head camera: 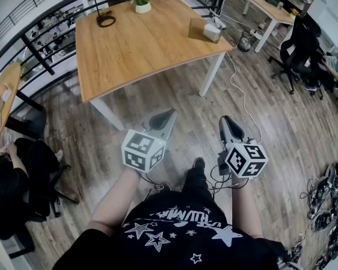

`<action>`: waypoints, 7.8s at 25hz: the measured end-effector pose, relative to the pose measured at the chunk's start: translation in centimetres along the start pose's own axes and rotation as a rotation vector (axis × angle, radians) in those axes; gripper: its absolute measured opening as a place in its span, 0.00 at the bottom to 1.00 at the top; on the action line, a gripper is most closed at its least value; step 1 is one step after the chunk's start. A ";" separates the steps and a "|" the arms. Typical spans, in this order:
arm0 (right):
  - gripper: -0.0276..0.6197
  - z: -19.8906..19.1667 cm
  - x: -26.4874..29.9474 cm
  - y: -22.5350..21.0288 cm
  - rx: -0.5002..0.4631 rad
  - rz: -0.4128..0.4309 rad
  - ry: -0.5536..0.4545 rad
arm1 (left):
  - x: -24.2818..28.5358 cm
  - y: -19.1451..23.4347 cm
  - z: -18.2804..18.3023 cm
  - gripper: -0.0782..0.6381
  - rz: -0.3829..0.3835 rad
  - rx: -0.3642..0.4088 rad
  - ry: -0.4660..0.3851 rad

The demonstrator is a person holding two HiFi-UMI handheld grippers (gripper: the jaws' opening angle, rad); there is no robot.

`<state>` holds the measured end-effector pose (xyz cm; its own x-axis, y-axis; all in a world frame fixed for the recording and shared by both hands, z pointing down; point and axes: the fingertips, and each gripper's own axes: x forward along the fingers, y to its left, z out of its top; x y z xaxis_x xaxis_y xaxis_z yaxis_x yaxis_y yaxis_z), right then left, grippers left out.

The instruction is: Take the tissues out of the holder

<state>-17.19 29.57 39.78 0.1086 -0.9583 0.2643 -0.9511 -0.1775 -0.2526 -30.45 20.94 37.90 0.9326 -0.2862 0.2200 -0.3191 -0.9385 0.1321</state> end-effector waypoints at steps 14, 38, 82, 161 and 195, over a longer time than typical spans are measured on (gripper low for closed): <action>0.10 -0.3 1.9 1.1 -0.032 0.016 0.027 | 0.2 1.4 -0.2 0.13 -0.011 -0.004 0.004; 0.10 6.7 7.8 -13.4 0.011 0.095 -0.140 | 15.8 0.5 3.2 0.13 0.019 0.010 0.033; 0.11 13.8 25.7 -28.5 0.025 0.064 -0.089 | 38.1 12.0 8.2 0.13 0.047 -0.006 0.010; 0.47 13.5 71.2 -38.5 -0.408 0.432 0.757 | 64.7 42.6 11.7 0.13 0.398 -0.174 0.014; 0.44 10.3 73.3 -39.4 -0.647 0.178 0.965 | 60.7 45.1 10.6 0.13 0.419 -0.182 0.028</action>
<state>31.20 -35.97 59.56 -0.0404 -0.3419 0.9389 -0.9305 0.3553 0.0894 13.58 -40.78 46.91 0.7124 -0.6266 0.3161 -0.6949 -0.6927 0.1930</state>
